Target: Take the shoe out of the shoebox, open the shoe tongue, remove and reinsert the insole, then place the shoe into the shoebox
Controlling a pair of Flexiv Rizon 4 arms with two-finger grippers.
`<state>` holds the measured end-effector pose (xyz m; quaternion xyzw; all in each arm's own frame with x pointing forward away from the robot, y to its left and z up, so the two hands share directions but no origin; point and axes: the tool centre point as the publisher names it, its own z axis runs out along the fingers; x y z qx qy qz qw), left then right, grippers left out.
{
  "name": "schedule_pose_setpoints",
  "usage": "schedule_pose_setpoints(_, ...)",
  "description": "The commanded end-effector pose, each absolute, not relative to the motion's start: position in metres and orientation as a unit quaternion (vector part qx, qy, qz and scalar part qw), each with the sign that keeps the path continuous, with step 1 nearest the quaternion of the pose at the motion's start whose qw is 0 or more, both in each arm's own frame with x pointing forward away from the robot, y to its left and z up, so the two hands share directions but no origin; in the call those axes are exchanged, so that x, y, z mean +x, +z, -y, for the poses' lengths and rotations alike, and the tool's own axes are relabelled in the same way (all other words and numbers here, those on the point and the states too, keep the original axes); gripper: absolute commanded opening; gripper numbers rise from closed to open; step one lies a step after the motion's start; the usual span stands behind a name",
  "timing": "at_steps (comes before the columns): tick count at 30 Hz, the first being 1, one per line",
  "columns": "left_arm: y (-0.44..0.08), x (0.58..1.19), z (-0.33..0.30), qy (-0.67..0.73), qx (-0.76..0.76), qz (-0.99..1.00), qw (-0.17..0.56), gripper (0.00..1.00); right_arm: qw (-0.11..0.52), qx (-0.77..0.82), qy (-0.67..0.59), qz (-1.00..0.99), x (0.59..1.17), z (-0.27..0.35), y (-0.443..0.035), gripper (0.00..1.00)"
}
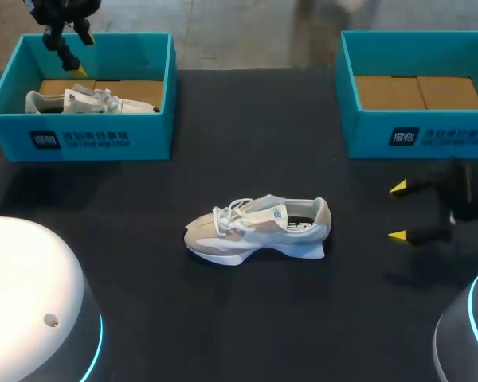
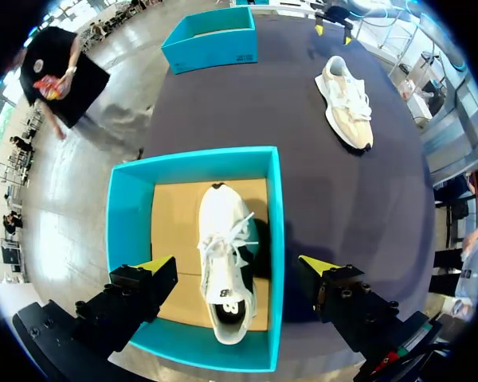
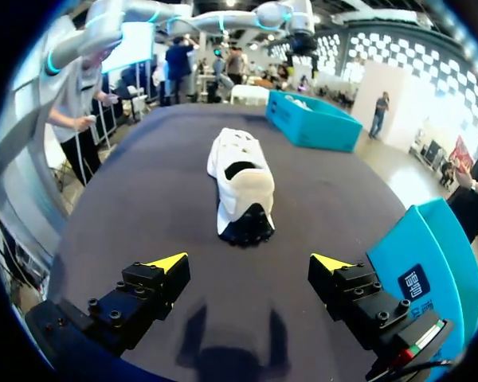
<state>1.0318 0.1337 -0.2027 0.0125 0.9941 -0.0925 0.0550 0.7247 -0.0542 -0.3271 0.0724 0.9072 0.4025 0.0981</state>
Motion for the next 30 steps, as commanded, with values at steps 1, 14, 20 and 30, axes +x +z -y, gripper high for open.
schedule_pose_setpoints(1, -0.203, 1.031, -0.134, -0.093, 0.013, -0.994, 0.056, 1.00, 0.092, 0.052, 0.440, -0.892, 0.740, 0.060, -0.337, 1.00)
schedule_pose_setpoints(14, -0.203, 1.031, -0.134, -0.093, 0.013, -0.994, 0.056, 1.00, 0.105, 0.050, 0.457, -0.882, 0.745, 0.052, -0.360, 1.00)
schedule_pose_setpoints(20, -0.203, 1.031, -0.134, -0.093, 0.013, -0.994, 0.056, 1.00, 0.115, 0.044, 0.466, -0.876, 0.748, 0.045, -0.370, 1.00)
schedule_pose_setpoints(30, -0.203, 1.031, -0.134, -0.093, 0.013, -0.994, 0.056, 1.00, 0.115, 0.044, 0.466, -0.876, 0.748, 0.045, -0.370, 1.00)
